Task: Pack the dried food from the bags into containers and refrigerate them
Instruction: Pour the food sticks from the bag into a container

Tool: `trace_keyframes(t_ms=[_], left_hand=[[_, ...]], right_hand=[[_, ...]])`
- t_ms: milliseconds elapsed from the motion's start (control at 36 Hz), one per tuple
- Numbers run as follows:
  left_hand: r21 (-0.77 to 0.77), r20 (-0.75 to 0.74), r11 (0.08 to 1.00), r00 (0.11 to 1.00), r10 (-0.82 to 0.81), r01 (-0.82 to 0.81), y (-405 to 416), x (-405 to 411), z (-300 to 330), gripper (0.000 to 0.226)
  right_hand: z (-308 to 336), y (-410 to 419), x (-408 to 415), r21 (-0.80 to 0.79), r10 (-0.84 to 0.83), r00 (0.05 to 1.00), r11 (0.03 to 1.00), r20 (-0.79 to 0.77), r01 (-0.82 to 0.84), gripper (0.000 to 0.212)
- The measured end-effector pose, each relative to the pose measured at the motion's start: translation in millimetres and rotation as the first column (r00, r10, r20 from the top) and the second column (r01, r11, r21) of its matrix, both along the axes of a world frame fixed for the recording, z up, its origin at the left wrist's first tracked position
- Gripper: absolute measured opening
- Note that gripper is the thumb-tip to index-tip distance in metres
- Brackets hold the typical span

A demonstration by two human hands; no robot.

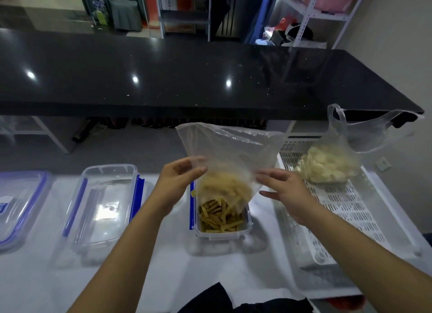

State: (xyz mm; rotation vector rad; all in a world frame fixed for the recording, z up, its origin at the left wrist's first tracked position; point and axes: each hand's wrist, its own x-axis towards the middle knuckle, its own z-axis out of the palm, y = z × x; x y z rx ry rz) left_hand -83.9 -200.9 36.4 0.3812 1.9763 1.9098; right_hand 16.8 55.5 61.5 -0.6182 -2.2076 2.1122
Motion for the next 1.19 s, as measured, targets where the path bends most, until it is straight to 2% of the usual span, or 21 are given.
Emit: trace_keyframes(t_ms=[83, 167, 222, 361, 500, 583, 722, 889, 1195], left_hand=[[0.027, -0.024, 0.993, 0.993, 0.112, -0.111, 4, 1, 6, 0.018], [0.101, -0.073, 0.985, 0.986, 0.15, -0.142, 6, -8, 24, 0.012], [0.116, -0.084, 0.986, 0.988, 0.13, -0.12, 7, -14, 35, 0.012], [0.004, -0.014, 0.997, 0.997, 0.082, -0.082, 16, -13, 36, 0.007], [0.101, -0.025, 0.994, 0.998, 0.049, -0.046, 16, -5, 48, 0.018], [0.162, -0.052, 0.987, 0.998, 0.025, -0.016, 17, -3, 61, 0.017], [0.164, -0.07, 0.986, 0.997, 0.034, -0.022, 21, -3, 69, 0.012], [0.205, -0.085, 0.979, 0.996, 0.034, -0.016, 20, -3, 78, 0.022], [0.214, -0.146, 0.976, 0.987, 0.065, -0.033, 24, 2, 91, 0.013]], right_hand=[[1, -2, -6, -0.013, -0.092, 0.995, 0.996, -0.035, 0.091, 0.012], [13, -1, -15, -0.042, -0.107, 0.989, 0.994, -0.1, 0.103, 0.01], [18, 1, -19, -0.052, -0.082, 0.991, 0.996, -0.107, 0.077, 0.011], [14, 1, -17, -0.032, -0.074, 0.997, 0.997, -0.016, 0.073, 0.012], [27, 2, -21, -0.086, -0.076, 0.994, 0.994, -0.08, 0.069, 0.013], [33, -1, -21, -0.104, -0.057, 0.992, 0.994, -0.116, 0.045, 0.014], [41, -4, -20, -0.112, -0.055, 0.989, 0.993, -0.134, 0.04, 0.016], [55, -3, -19, -0.127, -0.038, 0.982, 0.992, -0.185, 0.015, 0.016], [68, -3, -23, -0.11, -0.017, 0.975, 0.994, -0.22, -0.007, 0.018]])
